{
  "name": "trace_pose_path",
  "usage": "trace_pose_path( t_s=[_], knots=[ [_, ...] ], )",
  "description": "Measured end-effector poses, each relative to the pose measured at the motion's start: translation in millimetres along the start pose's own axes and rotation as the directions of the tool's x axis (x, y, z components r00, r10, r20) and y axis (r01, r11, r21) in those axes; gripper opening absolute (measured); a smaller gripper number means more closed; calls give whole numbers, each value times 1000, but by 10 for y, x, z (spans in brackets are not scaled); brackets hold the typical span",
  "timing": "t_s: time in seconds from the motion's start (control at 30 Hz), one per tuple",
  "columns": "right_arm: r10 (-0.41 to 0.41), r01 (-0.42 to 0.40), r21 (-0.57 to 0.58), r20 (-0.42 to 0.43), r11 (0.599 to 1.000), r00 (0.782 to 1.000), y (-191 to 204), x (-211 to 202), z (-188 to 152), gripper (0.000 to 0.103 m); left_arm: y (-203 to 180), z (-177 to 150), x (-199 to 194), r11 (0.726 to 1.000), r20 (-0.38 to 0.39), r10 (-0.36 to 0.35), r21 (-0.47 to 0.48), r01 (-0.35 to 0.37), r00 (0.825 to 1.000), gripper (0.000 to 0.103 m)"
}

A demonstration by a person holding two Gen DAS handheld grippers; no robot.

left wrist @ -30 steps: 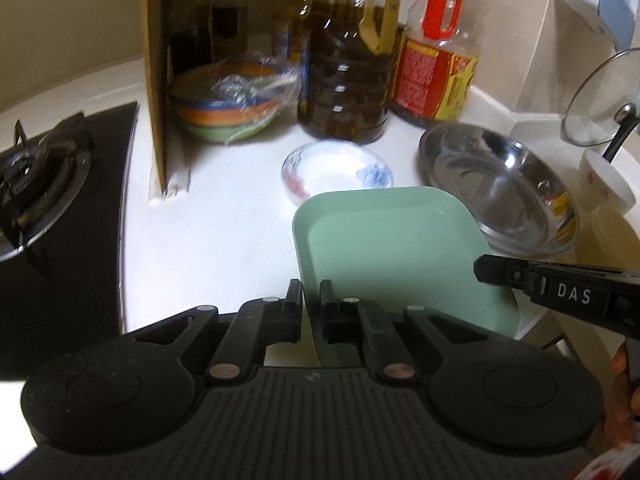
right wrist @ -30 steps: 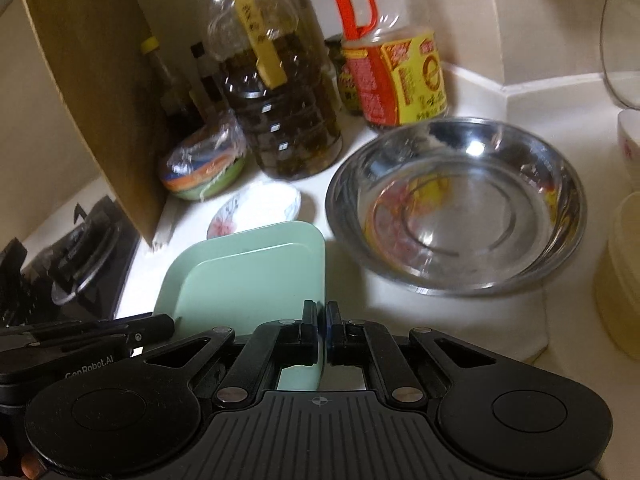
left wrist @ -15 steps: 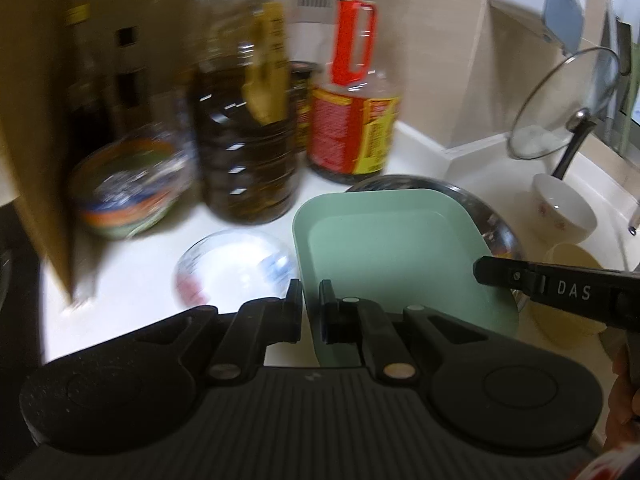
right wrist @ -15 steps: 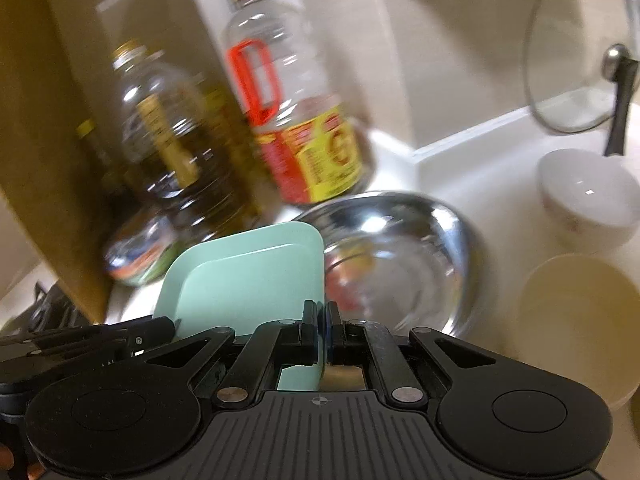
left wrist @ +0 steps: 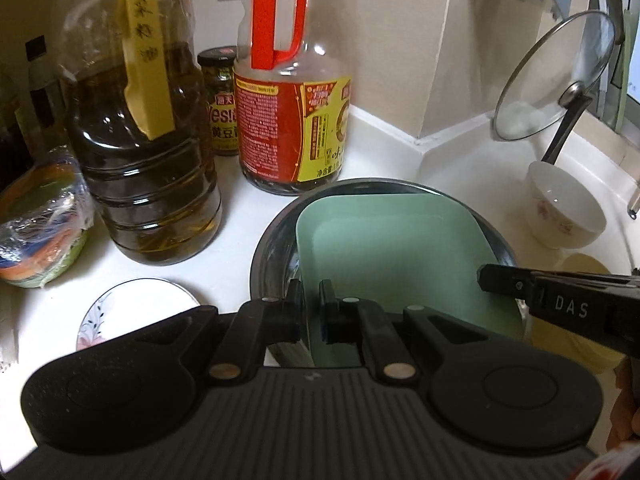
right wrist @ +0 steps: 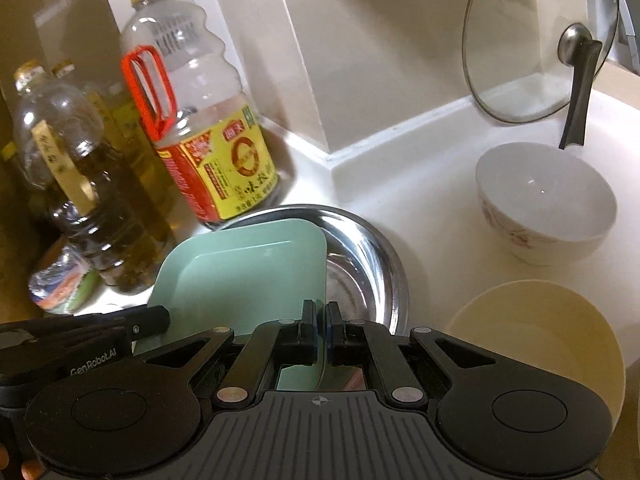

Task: Organize plates and bowls
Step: 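Lift the green plate with the left tool and lower it into the steel tray, then open the left tool, release the green plate and withdraw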

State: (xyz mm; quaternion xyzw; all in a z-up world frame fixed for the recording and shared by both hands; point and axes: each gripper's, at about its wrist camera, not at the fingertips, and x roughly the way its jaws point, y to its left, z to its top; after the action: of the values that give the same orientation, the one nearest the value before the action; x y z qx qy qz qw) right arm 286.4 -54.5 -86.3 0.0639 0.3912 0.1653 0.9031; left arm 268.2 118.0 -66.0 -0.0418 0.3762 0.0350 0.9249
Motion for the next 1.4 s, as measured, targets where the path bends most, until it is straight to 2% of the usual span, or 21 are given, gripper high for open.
trace_pose_path(
  t_s=[0.37,0.53,0.87,1.0,1.23,1.33,1.4],
  knots=[
    [-54,53,-11,-44,999,998,-7,213,9,4,12,-13,282,1000,-51,-3,-3,3,999,7],
    [-96,93,-68,-41,993,995,39,273,-6,4,-9,-33,341,1000,-57,5,11,-5,998,7],
    [-59,56,-80,-36,995,998,38,237,8,4,-6,-22,282,1000,-26,7,26,-7,1000,9],
    [-51,49,-95,-19,994,999,70,174,7,5,0,6,174,1000,-10,-2,15,2,1000,14],
    [-39,38,-107,-5,994,999,69,108,24,5,-4,-14,74,1000,-6,12,12,-12,1000,15],
    [-16,17,-108,9,994,1000,81,17,21,5,11,-27,-21,1000,-1,20,2,-20,1000,16],
    [5,-4,-110,16,994,1000,98,-60,0,6,18,-43,-113,1000,7,17,-3,-17,1000,21]
  ],
)
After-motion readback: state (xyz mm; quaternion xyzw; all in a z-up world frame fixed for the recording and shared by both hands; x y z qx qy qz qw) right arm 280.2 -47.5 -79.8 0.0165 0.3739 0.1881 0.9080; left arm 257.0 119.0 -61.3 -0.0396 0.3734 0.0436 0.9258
